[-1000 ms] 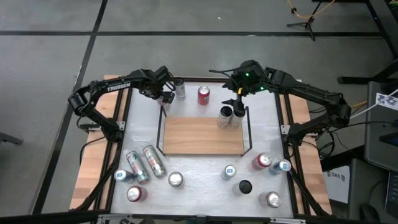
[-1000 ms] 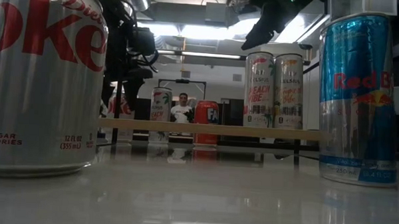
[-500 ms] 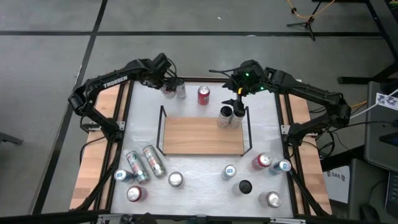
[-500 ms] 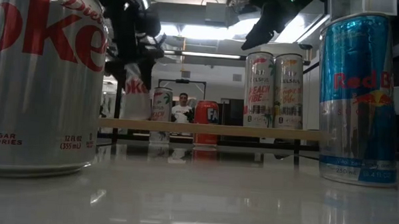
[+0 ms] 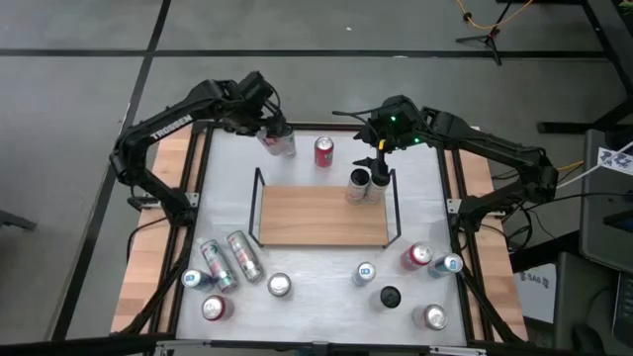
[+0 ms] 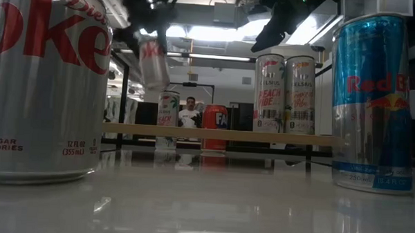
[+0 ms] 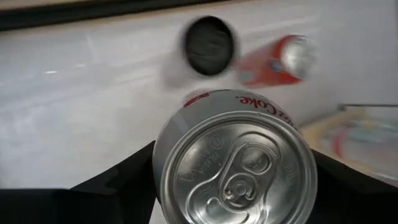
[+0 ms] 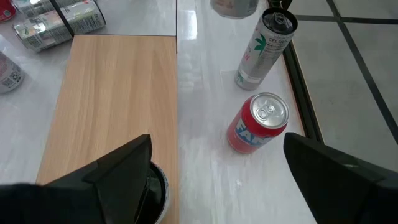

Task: Place canned beverage on shelf
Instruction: Put the top left silver-red soda can on the shelf

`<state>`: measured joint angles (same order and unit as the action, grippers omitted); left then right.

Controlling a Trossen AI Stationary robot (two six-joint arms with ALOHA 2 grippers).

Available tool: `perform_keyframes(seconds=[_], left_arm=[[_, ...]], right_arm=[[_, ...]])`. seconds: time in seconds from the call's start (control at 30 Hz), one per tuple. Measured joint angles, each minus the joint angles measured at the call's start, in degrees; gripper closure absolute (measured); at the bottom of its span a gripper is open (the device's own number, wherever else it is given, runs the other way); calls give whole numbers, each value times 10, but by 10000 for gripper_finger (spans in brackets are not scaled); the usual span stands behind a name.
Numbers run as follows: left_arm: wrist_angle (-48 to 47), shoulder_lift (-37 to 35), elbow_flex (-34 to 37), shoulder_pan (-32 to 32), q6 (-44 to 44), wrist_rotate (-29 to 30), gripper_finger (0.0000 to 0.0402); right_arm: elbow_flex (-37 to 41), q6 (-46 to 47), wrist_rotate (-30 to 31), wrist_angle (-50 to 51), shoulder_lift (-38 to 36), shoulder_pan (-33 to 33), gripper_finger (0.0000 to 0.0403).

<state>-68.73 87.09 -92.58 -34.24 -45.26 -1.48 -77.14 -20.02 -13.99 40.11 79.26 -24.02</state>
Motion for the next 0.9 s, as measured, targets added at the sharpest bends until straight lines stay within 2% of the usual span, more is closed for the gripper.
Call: perform_keyframes(seconds=[0.3,0.5,0.7,0.9], left_arm=[[0,0,-10,105,-106,-4,118],[0,0,-10,167,-177,34,118],[1,12,-10,208,-222,63,118],[4,62,-10,229,-229,59,118]], right_arm=[[0,0,0,3,0,0,43],[0,0,0,4,0,0,42],[0,0,0,4,0,0,42],[0,0,0,4,0,0,42]])
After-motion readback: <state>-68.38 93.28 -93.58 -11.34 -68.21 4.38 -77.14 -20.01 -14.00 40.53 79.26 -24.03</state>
